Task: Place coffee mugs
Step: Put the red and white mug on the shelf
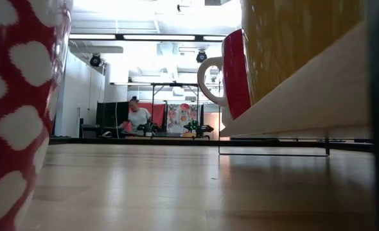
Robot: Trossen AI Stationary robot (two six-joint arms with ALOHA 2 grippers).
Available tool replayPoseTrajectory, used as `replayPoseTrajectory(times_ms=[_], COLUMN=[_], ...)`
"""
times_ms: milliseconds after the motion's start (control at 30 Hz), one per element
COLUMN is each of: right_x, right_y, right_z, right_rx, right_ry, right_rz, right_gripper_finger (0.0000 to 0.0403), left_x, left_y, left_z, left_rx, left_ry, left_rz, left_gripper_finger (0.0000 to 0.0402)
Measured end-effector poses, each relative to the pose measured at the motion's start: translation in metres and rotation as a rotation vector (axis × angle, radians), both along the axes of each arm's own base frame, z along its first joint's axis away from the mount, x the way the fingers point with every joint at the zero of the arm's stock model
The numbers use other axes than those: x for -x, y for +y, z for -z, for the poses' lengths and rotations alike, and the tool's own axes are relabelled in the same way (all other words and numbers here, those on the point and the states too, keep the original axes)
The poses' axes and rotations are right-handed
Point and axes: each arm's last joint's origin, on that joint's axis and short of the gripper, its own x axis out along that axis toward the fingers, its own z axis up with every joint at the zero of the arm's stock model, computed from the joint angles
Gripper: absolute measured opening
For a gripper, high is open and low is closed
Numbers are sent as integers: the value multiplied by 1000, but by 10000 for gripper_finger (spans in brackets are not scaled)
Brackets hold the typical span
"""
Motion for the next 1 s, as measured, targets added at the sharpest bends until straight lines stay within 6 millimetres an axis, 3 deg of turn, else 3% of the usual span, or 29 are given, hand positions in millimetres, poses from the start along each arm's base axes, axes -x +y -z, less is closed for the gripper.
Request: replayPoseTrajectory(times_ms=[500,1000], right_x=[0,0], right_y=[0,0], right_z=[4,4], right_rx=[29,29], right_ry=[32,33], right_rz=[0,0], right_gripper_finger=[108,108], left_x=[-11,-24], left_y=[-10,21], left_z=[2,-7], left_rx=[11,-10], left_ry=[-73,-124], left_rz=[151,-39], left_gripper_finger=[154,154])
